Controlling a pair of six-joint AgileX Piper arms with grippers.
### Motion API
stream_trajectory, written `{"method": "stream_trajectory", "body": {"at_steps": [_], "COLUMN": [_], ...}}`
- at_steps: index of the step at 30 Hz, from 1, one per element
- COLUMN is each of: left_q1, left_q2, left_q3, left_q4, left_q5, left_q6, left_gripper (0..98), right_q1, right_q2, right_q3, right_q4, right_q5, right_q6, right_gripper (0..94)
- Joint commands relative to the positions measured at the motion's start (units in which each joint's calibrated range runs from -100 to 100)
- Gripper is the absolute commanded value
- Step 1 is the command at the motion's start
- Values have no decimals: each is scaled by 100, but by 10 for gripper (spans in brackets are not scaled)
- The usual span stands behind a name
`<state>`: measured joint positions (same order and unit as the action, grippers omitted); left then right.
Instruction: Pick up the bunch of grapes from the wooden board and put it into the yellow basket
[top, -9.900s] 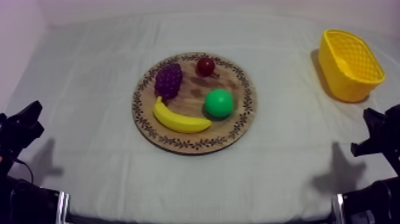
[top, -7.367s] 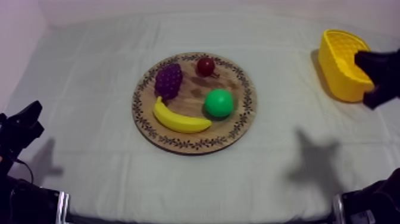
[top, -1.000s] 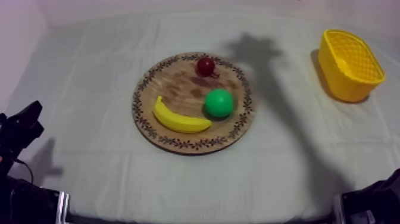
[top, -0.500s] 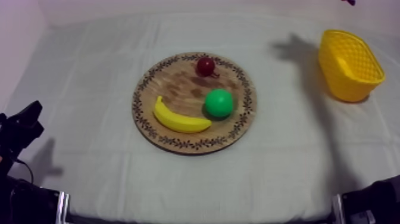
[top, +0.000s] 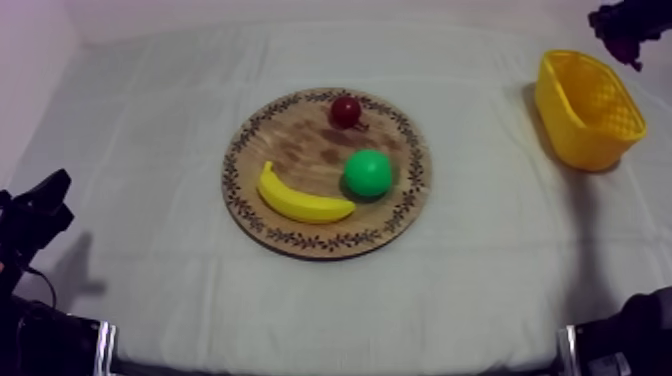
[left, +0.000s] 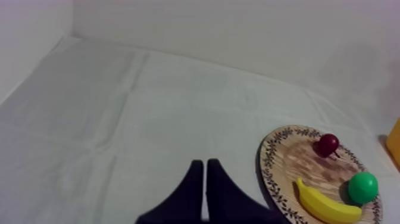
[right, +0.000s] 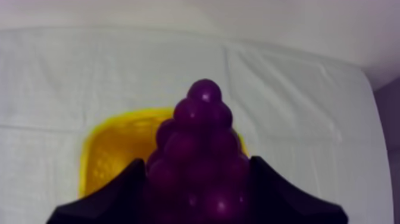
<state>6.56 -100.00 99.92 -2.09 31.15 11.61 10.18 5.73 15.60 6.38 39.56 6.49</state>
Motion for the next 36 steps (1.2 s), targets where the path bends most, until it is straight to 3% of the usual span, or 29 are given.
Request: {"method": "stream_trajectory", "body": {"at_steps": [1, 14, 25, 36], "left_q1": [-1, -1, -1, -1], "left_q2": [0, 0, 0, 0], "left_q3": [-4, -4, -4, -4], "left_q4": [1, 1, 1, 1], "left_q5": [-3, -3, -3, -3], "left_q6": [-1, -2, -1, -1], "left_gripper": [1, 1, 1, 1], "right_q1": [44, 39, 69, 122], "right_q2": [51, 1036, 2051, 1956], "right_q3": [174, 493, -301, -285], "right_q4": [12, -19, -67, -298], "right_q5": [9, -19, 146, -104], "right_q6": [7, 24, -200, -167], "right_gripper": [301, 322, 575, 611]}}
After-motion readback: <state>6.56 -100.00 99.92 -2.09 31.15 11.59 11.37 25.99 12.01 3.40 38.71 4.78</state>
